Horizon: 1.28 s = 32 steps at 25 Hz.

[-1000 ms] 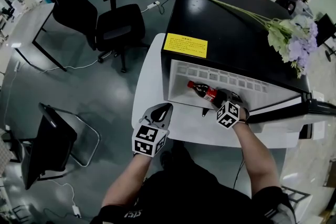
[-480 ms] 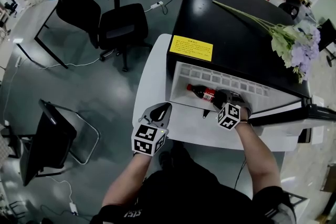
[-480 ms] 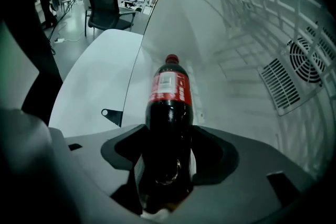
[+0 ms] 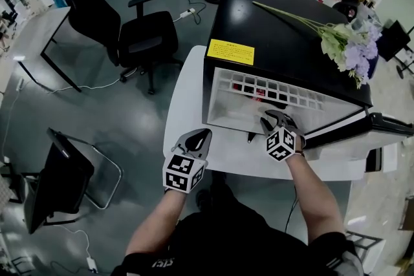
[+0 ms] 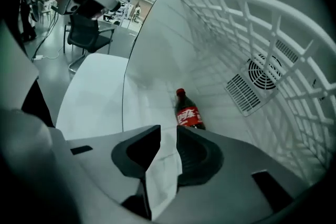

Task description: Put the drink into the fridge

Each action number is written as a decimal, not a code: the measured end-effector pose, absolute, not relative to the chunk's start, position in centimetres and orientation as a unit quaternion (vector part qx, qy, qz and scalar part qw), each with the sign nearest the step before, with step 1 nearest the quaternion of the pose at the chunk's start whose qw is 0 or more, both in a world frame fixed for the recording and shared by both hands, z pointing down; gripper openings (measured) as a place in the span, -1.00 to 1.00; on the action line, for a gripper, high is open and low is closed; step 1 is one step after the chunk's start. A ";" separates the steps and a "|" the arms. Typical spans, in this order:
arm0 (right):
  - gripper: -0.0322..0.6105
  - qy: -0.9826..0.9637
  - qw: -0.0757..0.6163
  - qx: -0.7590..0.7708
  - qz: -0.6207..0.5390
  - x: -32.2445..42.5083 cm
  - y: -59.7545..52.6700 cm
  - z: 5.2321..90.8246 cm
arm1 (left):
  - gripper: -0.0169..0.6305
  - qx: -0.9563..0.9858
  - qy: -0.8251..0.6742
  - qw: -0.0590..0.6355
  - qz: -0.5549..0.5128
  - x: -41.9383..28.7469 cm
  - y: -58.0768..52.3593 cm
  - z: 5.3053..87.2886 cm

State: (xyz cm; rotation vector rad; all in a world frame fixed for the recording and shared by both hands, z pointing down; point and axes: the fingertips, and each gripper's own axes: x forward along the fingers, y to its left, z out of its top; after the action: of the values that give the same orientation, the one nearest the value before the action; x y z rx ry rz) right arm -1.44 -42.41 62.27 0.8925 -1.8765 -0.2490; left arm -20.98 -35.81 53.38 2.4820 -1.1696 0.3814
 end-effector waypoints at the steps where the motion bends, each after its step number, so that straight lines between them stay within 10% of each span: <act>1: -0.57 -0.779 0.494 0.375 -0.096 -1.6 -41.9 62.1 | -0.89 0.881 -0.414 0.183 0.135 -21.1 -35.5 53.2; 11: -0.62 -0.806 0.312 0.498 0.068 -3.7 -31.9 59.2 | -0.89 0.888 -0.410 0.168 0.123 -22.4 -31.8 51.4; 32: -0.85 -0.831 0.174 0.527 0.041 -1.6 -25.1 46.8 | -0.89 0.906 -0.394 0.115 0.101 -18.8 -28.9 44.6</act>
State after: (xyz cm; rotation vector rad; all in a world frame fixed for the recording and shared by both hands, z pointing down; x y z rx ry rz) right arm -1.57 -25.06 46.82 1.4953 -2.3554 0.1172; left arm -18.84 -28.85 44.60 2.6559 -1.1561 0.2956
